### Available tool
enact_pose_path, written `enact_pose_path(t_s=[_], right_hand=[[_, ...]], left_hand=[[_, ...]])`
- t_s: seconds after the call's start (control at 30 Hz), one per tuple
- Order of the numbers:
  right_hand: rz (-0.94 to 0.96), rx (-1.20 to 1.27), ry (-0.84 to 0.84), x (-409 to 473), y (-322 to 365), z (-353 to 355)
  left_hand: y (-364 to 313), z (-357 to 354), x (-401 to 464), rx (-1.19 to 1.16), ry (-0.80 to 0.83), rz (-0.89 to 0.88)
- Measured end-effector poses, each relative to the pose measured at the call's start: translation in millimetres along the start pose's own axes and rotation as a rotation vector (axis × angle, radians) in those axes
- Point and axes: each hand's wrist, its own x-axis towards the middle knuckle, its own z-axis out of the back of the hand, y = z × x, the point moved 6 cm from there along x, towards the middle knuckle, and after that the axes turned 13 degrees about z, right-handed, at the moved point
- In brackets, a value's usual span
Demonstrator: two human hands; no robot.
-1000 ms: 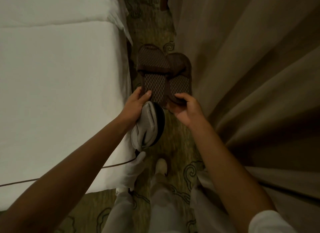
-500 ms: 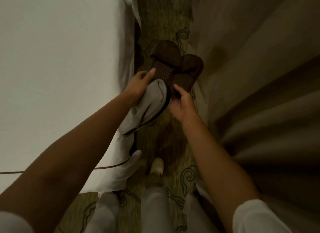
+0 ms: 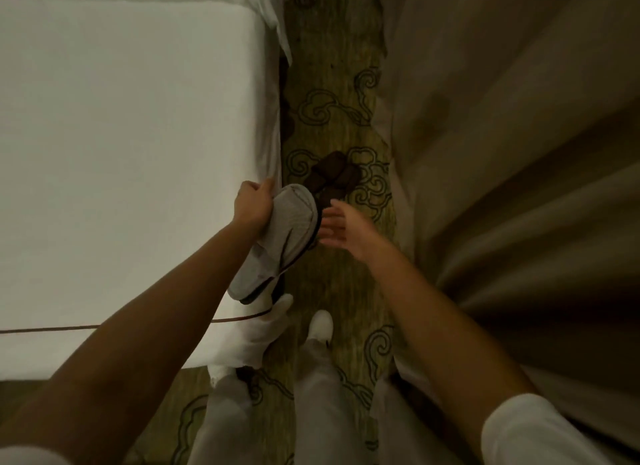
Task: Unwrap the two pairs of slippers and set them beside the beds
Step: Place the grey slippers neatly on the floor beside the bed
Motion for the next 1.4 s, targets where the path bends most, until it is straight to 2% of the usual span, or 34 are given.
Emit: enact_pose_path(t_s=[0.1,0.3,0.4,0.53,0.67,0.77,0.9,0.93,1.07,1.17,1.27,1.4], right_hand=[[0.124,0.068,0.077,-33,33,-23],[0.355,-0.008,0.152,-127,56,-82],[0.441,-0.067,0.156,-179,47,-120],[0.510,-0.361,0.088,-229,15,-175],[0.497,-0.350,0.135,-260,-14,-220],[0.584,-0.298,0.149,-279,-13,-238],[0.679,-0.232,0.134,-304,-10,-261],[0.689,-0.213,0.125,-308,-12,-269],[0.693,-0.105,0.095,-323,-27,-323],[0.705,-0.085,0.082,-335,-44,-381],[0.726,-0.141,0.115,-347,-64,-447],[0.698,-0.162,0.220,-363,-93,-551]], left_hand=[[-12,22,-20,-0.025,-0.030,-0.061],[-30,76,-66,-0.024,0.010,-0.179],[-16,115,-89,0.004,0.022,-0.206],[3,170,-110,-0.005,0.041,-0.206],[7,208,-130,0.013,0.099,-0.250],[20,240,-146,-0.100,0.154,-0.209],[55,292,-186,-0.325,0.340,-0.216],[66,307,-197,-0.293,0.322,-0.265],[123,369,-229,0.017,0.084,-0.448],[175,421,-224,0.151,-0.065,-0.414],[219,488,-215,0.144,-0.227,-0.347],[274,576,-213,0.138,-0.183,-0.321]])
